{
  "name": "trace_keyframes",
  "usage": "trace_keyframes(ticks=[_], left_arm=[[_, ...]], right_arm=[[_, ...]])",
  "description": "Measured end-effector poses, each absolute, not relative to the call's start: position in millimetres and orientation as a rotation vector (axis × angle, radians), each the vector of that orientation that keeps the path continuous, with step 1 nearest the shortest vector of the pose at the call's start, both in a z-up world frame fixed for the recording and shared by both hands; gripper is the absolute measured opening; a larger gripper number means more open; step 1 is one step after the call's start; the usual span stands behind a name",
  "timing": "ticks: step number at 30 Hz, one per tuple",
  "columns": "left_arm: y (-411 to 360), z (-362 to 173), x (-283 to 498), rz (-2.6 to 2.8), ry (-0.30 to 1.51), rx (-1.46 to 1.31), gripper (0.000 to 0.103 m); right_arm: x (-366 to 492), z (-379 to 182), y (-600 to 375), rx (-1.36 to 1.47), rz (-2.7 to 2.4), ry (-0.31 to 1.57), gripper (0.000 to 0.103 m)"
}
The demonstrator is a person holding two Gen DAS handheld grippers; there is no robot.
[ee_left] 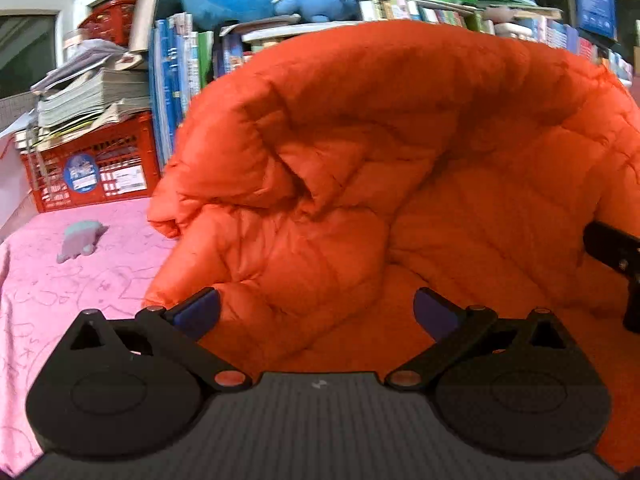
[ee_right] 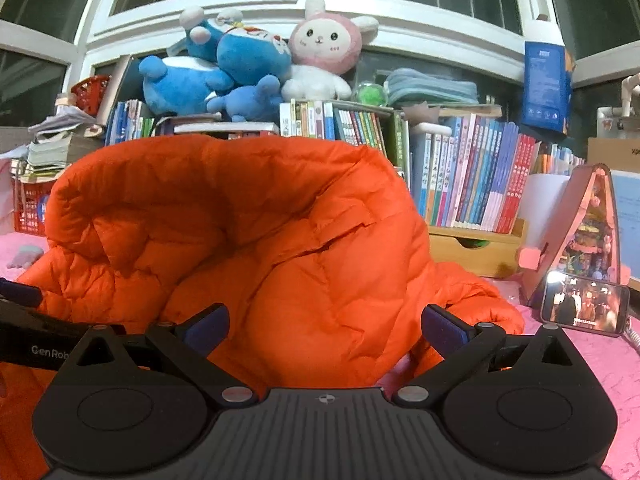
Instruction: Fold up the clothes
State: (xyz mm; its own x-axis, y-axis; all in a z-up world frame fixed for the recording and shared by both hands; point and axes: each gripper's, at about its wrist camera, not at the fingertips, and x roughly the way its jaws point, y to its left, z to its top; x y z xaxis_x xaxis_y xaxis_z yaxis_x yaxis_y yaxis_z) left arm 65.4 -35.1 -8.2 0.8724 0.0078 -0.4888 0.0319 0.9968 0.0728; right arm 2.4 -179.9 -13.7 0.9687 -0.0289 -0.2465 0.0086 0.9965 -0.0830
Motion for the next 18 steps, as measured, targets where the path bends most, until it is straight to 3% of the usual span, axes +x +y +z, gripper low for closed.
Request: trace_keyframes(ticks=[18], left_arm=[[-25.4, -18.2, 77.3, 0.046, 0.616, 0.047, 0.103]], right_arm=[[6.2, -17.0, -181.5, -0.057, -0.002, 0.288, 0.103]])
